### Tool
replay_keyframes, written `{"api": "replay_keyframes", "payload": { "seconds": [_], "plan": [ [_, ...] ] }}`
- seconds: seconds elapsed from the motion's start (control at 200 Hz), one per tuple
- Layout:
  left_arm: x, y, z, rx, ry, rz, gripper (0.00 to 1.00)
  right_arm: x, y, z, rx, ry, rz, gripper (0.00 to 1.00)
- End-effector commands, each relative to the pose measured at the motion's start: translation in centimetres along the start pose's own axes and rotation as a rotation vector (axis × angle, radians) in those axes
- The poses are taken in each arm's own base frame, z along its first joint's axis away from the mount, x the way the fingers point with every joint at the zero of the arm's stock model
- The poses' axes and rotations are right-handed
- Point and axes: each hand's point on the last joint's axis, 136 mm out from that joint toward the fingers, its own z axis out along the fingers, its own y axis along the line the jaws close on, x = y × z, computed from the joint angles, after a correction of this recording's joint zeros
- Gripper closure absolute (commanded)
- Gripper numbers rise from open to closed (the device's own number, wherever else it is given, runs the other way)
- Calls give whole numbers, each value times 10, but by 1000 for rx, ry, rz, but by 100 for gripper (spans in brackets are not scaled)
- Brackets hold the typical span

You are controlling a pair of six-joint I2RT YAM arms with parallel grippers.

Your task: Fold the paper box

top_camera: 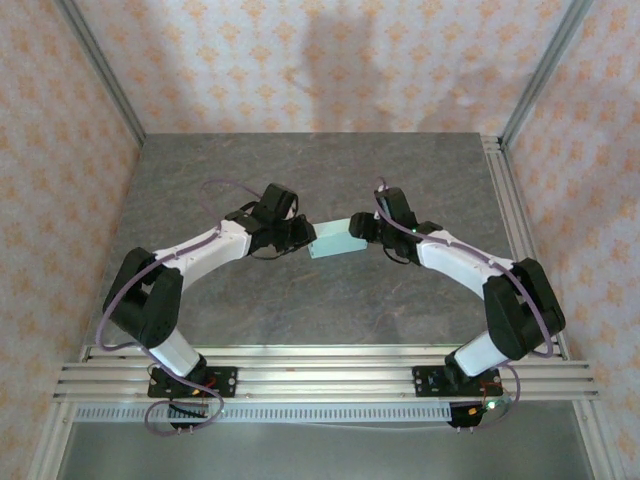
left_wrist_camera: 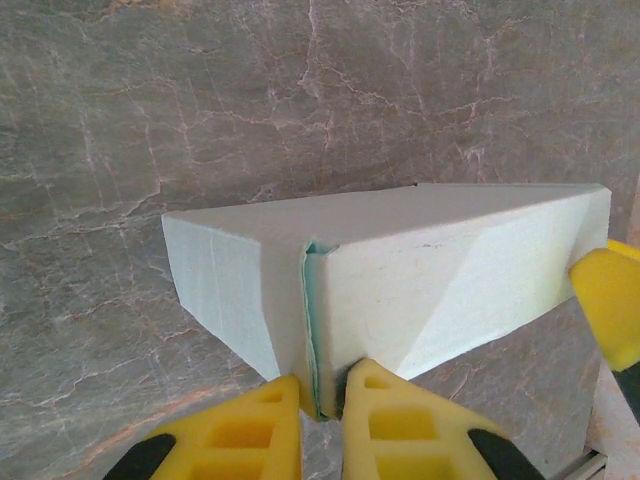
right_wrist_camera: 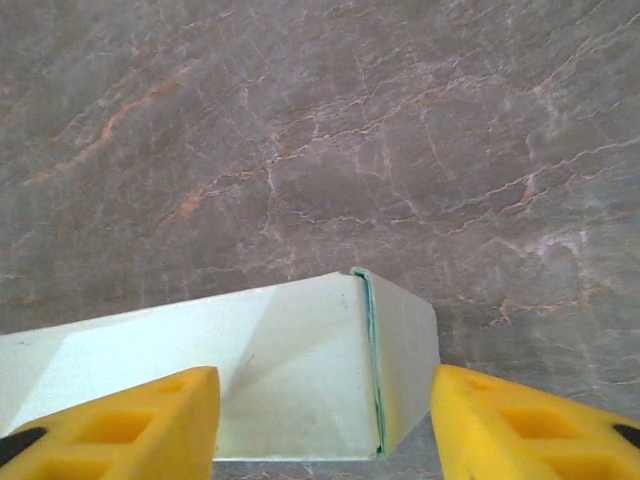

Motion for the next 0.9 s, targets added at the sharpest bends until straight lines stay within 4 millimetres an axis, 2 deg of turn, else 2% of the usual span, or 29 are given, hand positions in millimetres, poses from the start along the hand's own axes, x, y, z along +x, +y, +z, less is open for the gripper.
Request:
{"api": "replay_keyframes", "payload": {
  "seconds": [0.0,0.15,0.285,0.36,0.566,0.746,0.896],
  "plan": [
    [42,70,22,-244,155,-37,86,-21,-2,-20,112,-50,-107,37],
    [41,69,20,-247,153,-33,86,-32,-1,-26,186,-70,-182,37],
    [41,69,21,-249,153,-36,85,-29,16,-21,117,-54,-184,62],
    [41,69,21,-249,155,-38,85,-21,18,-12,82,-27,-148,69],
    [42,69,21,-250,158,-36,85,4,-2,11,88,64,-57,69],
    [41,67,20,-243,156,-37,85,5,7,3,44,65,-129,65],
    [40,65,21,-234,154,-40,85,14,3,5,105,122,-226,62]
  ]
}}
